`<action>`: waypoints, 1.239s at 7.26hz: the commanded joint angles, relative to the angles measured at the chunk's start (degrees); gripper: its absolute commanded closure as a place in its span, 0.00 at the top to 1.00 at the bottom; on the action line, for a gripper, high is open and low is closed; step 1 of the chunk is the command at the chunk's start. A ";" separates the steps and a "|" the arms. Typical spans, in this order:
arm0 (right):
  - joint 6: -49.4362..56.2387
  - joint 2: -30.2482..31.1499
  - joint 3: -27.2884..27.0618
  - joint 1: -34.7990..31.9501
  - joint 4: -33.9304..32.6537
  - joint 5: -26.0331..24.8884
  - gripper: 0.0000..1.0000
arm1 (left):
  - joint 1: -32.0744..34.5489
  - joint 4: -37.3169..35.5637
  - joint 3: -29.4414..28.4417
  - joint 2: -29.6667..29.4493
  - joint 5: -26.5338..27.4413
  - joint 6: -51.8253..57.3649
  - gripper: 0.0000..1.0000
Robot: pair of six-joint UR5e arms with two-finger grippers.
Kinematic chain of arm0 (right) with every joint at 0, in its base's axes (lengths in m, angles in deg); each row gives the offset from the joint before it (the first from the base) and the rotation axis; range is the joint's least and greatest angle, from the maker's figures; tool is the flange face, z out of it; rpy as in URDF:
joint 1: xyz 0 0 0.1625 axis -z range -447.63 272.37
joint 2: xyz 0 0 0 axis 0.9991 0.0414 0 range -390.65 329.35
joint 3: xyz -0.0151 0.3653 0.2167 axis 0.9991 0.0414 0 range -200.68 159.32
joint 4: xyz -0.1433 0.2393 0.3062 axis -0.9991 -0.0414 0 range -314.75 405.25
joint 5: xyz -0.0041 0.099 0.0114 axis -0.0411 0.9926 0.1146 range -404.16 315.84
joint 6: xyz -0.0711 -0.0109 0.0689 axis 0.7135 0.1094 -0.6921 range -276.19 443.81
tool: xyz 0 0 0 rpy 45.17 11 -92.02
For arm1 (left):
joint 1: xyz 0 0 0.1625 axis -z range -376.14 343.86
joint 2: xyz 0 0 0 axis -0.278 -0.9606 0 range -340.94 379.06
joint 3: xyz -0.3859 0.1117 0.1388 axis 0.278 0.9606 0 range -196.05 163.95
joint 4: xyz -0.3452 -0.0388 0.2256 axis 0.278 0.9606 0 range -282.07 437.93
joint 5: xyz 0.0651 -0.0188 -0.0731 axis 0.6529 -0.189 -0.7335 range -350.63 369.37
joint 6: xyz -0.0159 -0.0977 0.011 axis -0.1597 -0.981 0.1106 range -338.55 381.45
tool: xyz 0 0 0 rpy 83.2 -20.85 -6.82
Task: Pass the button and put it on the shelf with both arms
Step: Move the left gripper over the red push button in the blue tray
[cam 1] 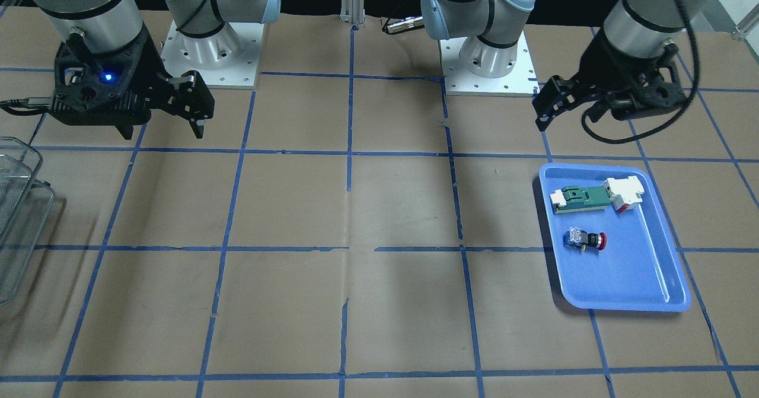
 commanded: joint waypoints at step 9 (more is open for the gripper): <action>-0.26 0.06 -0.01 -0.04 -1.00 0.03 1.00 | -20.79 -19.74 -0.85 -23.11 -7.79 -35.28 1.00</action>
